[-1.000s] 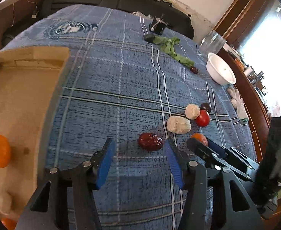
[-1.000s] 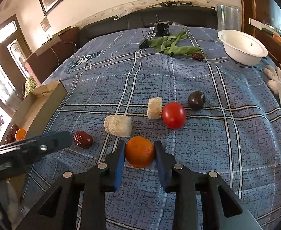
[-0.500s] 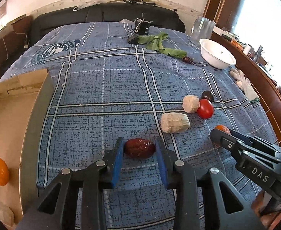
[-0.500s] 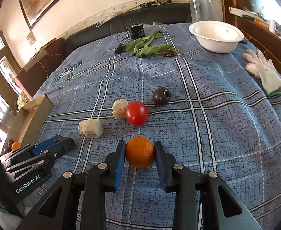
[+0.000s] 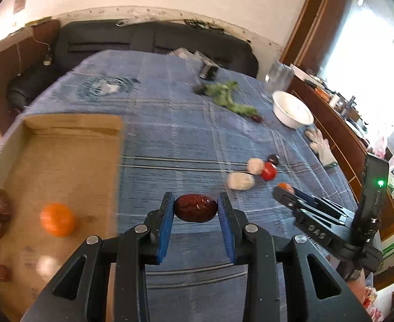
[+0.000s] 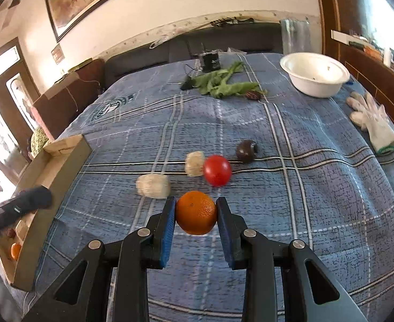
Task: Organize fruits
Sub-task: 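Carry the date and tangerine into the box and release both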
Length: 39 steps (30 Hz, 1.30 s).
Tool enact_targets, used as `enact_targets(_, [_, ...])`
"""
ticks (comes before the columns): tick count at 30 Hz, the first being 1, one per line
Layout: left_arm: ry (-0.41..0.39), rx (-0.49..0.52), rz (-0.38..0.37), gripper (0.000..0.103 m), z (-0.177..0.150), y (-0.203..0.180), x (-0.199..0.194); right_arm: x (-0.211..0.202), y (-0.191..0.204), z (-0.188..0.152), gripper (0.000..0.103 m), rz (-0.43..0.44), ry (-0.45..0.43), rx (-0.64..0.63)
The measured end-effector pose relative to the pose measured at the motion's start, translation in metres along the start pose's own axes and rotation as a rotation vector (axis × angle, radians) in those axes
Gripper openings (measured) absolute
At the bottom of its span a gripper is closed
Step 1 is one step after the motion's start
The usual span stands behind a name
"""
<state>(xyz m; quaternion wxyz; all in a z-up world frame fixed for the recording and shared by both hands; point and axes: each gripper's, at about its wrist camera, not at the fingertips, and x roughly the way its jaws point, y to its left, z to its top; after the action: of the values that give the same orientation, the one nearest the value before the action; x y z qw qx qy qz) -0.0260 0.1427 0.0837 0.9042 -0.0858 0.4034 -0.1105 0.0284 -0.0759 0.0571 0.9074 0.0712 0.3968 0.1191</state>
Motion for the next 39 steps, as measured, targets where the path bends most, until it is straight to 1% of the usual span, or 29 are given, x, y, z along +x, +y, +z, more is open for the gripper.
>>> enact_targets(3, [-0.024,-0.017,0.073,0.032,0.009,0.033,-0.022,-0.01,0.021,0.004,0.033,0.048,0.0,-0.026])
enact_targets(5, [-0.02,-0.044,0.131,0.032,0.017,0.061,-0.029,-0.015,0.042,0.009,0.033,0.095,0.005,-0.053])
enact_targets(8, [0.003,-0.098,0.182,0.032,0.027,0.099,-0.029,-0.017,0.082,0.018,0.033,0.153,0.016,-0.12])
enact_targets(11, [0.028,-0.151,0.244,0.032,0.034,0.137,-0.022,-0.01,0.127,0.024,0.034,0.216,0.049,-0.183])
enact_targets(13, [0.048,-0.18,0.263,0.032,0.037,0.157,-0.015,-0.001,0.156,0.026,0.034,0.24,0.071,-0.222])
enact_targets(15, [0.087,-0.202,0.271,0.032,0.04,0.176,-0.004,0.013,0.187,0.027,0.034,0.246,0.09,-0.273])
enact_targets(20, [0.142,-0.27,0.279,0.032,0.043,0.21,0.019,0.06,0.236,0.027,0.034,0.234,0.157,-0.341])
enact_targets(24, [0.17,-0.31,0.266,0.032,0.038,0.224,0.029,0.089,0.256,0.027,0.034,0.213,0.198,-0.359])
enact_targets(27, [0.159,-0.308,0.254,0.032,0.037,0.225,0.027,0.108,0.259,0.024,0.034,0.219,0.243,-0.347])
enact_targets(29, [0.153,-0.312,0.236,0.036,0.036,0.224,0.023,0.113,0.26,0.022,0.034,0.221,0.254,-0.347])
enact_targets(31, [0.141,-0.332,0.211,0.041,0.033,0.224,0.016,0.112,0.258,0.021,0.035,0.224,0.243,-0.338])
enact_targets(33, [0.123,-0.344,0.199,0.042,0.033,0.224,0.008,0.105,0.256,0.022,0.038,0.23,0.231,-0.326])
enact_targets(35, [0.09,-0.348,0.188,0.045,0.032,0.222,-0.007,0.09,0.251,0.023,0.043,0.235,0.2,-0.318])
enact_targets(36, [0.075,-0.351,0.189,0.05,0.032,0.22,-0.013,0.08,0.247,0.024,0.046,0.236,0.177,-0.315])
enact_targets(38, [0.031,-0.353,0.202,0.052,0.03,0.211,-0.033,0.055,0.236,0.024,0.059,0.233,0.12,-0.301])
enact_targets(39, [0.013,-0.35,0.202,0.053,0.03,0.207,-0.041,0.044,0.23,0.023,0.062,0.23,0.093,-0.289])
